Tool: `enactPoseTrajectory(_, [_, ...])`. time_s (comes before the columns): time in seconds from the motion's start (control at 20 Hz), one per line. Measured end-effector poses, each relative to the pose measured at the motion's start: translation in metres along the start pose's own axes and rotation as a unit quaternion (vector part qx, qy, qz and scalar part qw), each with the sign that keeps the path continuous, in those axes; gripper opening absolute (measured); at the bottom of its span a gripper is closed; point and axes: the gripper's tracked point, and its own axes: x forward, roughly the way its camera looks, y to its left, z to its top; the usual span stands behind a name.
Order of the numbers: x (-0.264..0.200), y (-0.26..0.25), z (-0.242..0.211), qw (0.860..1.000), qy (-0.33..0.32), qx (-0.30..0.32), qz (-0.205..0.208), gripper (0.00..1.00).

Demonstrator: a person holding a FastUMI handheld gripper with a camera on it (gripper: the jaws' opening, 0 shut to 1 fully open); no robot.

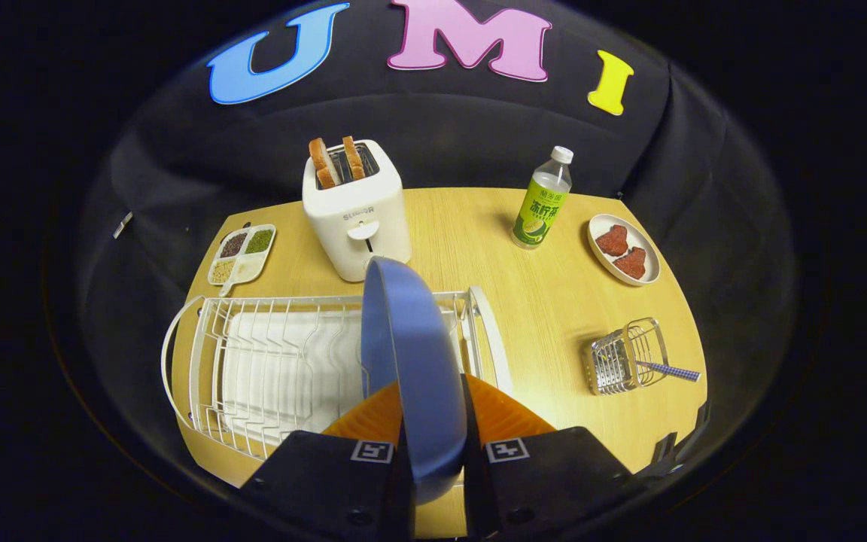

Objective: Take the plate from the dish rack, then take the spoon from the basket and place it into the plate.

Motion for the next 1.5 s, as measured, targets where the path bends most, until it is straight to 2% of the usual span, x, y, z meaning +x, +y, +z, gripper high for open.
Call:
enactPoseTrajectory(0.2, [-0.001,0.003,0.004,1.000,-0.004,-0.023,-0.021,0.30])
enactPoseTrajectory(0.4, [-0.011,-0.002,0.027,0.996,-0.023,-0.064,-0.061,0.30])
enactPoseTrajectory(0.5, [-0.018,0.000,0.041,0.996,-0.038,-0.060,-0.058,0.30])
enactPoseTrajectory(0.7, [-0.046,-0.001,0.048,0.996,-0.068,-0.049,-0.015,0.30])
enactPoseTrajectory(0.9, [-0.086,-0.008,0.046,0.993,-0.098,-0.029,0.052,0.30])
enactPoseTrajectory(1.1, [-0.123,-0.038,0.032,0.990,-0.114,-0.021,0.076,0.29])
enactPoseTrajectory(1.25, [-0.138,-0.065,0.001,0.991,-0.096,-0.010,0.088,0.29])
enactPoseTrajectory(1.4, [-0.142,-0.092,-0.053,0.994,-0.053,0.001,0.093,0.29])
enactPoseTrajectory(1.5, [-0.139,-0.092,-0.094,0.992,-0.015,0.025,0.124,0.29])
